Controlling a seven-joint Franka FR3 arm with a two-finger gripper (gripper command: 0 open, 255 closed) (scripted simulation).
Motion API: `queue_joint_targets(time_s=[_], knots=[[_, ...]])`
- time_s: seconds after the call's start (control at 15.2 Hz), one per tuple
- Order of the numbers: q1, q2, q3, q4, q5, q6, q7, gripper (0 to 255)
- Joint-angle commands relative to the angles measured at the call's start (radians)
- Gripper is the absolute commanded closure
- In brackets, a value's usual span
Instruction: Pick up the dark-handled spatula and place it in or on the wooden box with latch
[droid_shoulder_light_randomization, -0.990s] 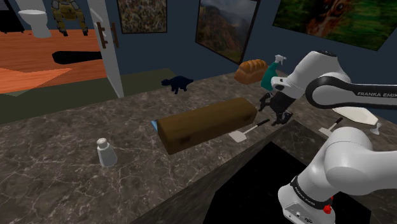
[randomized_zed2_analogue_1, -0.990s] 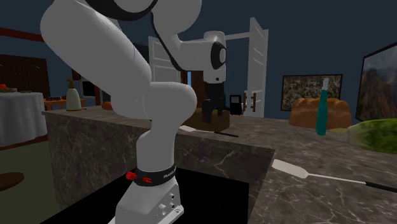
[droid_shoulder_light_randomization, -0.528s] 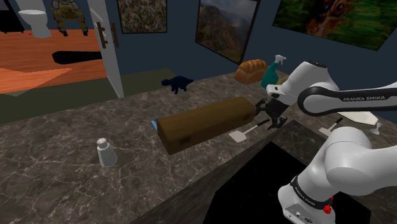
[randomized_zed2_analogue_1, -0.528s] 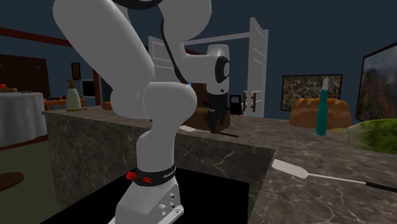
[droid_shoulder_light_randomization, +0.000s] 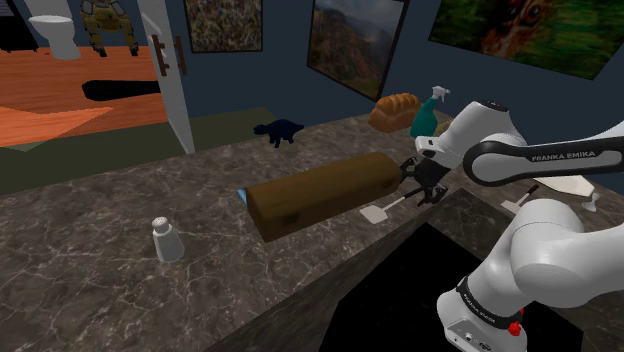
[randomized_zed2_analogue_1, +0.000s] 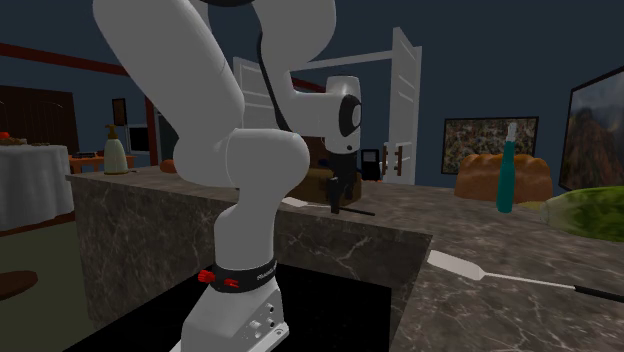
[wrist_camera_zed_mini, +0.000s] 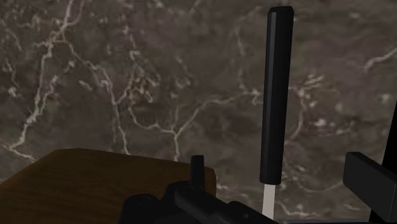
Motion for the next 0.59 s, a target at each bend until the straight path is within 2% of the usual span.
queue_joint_targets(time_s=[0.0,0.07,0.53], knots=[[0.001,0.0,0.0,-0.003,0.0,0.0,0.0,0],[0.002,0.002,0.0,-0.002,0.0,0.001,0.0,255],[0.005,0.003,0.002,-0.001,0.002,0.001,0.003,255]])
